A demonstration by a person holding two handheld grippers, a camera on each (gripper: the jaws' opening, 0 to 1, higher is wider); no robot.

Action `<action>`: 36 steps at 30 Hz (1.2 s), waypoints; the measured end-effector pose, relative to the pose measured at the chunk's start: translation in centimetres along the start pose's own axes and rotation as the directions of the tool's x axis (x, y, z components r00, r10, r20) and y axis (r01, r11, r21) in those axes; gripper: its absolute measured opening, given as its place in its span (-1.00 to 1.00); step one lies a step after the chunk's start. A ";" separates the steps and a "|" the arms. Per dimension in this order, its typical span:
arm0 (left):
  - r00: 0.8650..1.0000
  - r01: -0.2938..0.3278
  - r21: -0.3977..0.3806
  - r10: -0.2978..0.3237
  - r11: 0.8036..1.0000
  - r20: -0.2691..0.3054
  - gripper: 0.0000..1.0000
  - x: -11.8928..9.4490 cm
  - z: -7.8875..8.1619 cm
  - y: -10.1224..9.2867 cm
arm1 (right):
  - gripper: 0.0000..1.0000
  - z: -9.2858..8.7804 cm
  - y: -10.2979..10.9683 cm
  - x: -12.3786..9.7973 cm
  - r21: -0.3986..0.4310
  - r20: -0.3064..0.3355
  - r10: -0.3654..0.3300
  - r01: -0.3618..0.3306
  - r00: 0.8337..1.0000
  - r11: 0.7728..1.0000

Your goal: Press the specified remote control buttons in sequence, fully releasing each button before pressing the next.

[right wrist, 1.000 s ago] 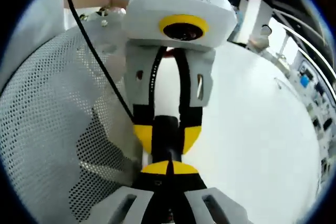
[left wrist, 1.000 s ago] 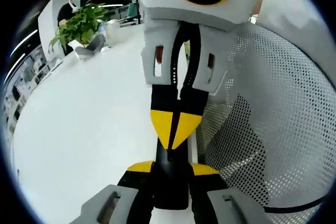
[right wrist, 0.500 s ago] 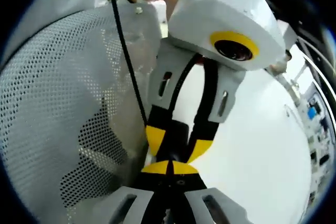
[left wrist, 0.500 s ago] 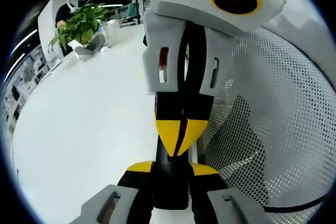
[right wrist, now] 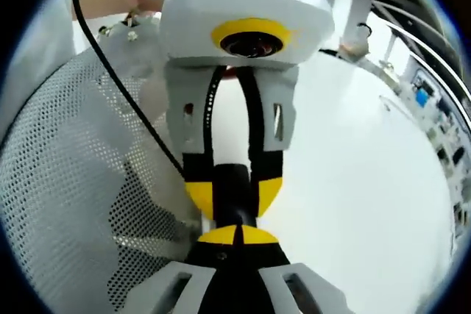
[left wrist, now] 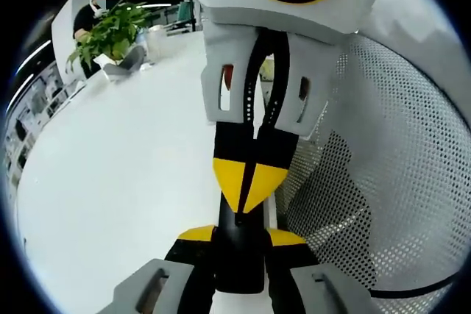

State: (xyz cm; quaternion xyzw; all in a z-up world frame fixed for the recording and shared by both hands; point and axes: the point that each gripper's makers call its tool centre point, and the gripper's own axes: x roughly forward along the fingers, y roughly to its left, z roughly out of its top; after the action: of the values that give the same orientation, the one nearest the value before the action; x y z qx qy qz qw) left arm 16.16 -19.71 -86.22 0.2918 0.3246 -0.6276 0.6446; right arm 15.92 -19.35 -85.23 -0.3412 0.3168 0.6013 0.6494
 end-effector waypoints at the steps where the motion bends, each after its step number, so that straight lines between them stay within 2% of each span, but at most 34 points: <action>1: 1.000 0.001 0.003 -0.001 1.000 -0.001 -0.51 0.0 0.0 0.0 | -1.00 0.0 0.0 0.0 -0.022 -0.010 0.002 -0.003 1.000 1.000; 4: 1.000 0.004 0.008 -0.004 1.000 -0.005 -0.51 0.0 0.0 0.0 | -1.00 0.0 0.1 0.1 -0.129 -0.035 0.008 -0.012 0.999 0.992; 5: 1.000 0.005 0.009 -0.005 1.000 -0.006 -0.51 0.0 0.0 0.0 | -1.00 0.0 0.1 0.1 -0.140 -0.037 0.006 -0.011 0.999 0.990; 7: 1.000 0.006 0.015 -0.006 1.000 -0.009 -0.51 0.0 0.0 -0.1 | -1.00 0.0 0.0 0.2 -0.229 -0.049 -0.017 0.006 0.999 0.973; 9: 1.000 0.006 0.018 -0.006 1.000 -0.012 -0.51 0.0 0.0 0.0 | -1.00 0.0 0.2 0.3 -0.259 -0.052 -0.033 0.018 0.998 0.966; 14: 1.000 0.001 0.014 0.000 1.000 -0.008 -0.51 0.0 0.0 -0.1 | -1.00 0.0 0.0 0.2 -0.225 -0.026 -0.047 0.040 0.999 0.973; 16: 1.000 0.001 0.014 -0.001 1.000 -0.005 -0.51 0.0 0.0 -0.1 | -1.00 0.1 0.1 0.2 -0.136 0.002 -0.023 0.023 1.000 0.990; 20: 1.000 0.005 0.014 -0.005 1.000 -0.006 -0.51 0.0 0.0 0.0 | -1.00 0.1 -0.1 -0.1 -0.021 0.080 0.003 -0.002 0.997 1.000; 27: 1.000 0.001 0.008 -0.001 1.000 0.000 -0.51 0.0 0.0 0.0 | -1.00 0.9 0.4 0.1 -0.064 0.081 0.015 -0.009 0.997 0.998; 29: 1.000 0.002 0.008 -0.002 1.000 0.000 -0.51 0.0 0.0 0.0 | -1.00 0.6 0.3 0.4 -0.077 0.056 0.013 -0.009 0.998 0.997; 32: 1.000 0.002 0.010 -0.002 1.000 -0.001 -0.51 0.0 0.0 0.0 | -1.00 0.9 0.4 0.3 -0.075 0.082 0.024 -0.018 0.996 0.997; 36: 1.000 0.002 0.008 -0.002 1.000 0.000 -0.51 0.0 0.0 0.0 | -1.00 0.8 0.3 0.3 -0.079 0.076 0.031 -0.025 0.997 0.997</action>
State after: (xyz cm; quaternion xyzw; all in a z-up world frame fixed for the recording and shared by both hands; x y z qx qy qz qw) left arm 16.14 -19.69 -86.22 0.2942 0.3222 -0.6297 0.6428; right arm 15.60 -18.51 -85.03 -0.3383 0.2727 0.6350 0.6387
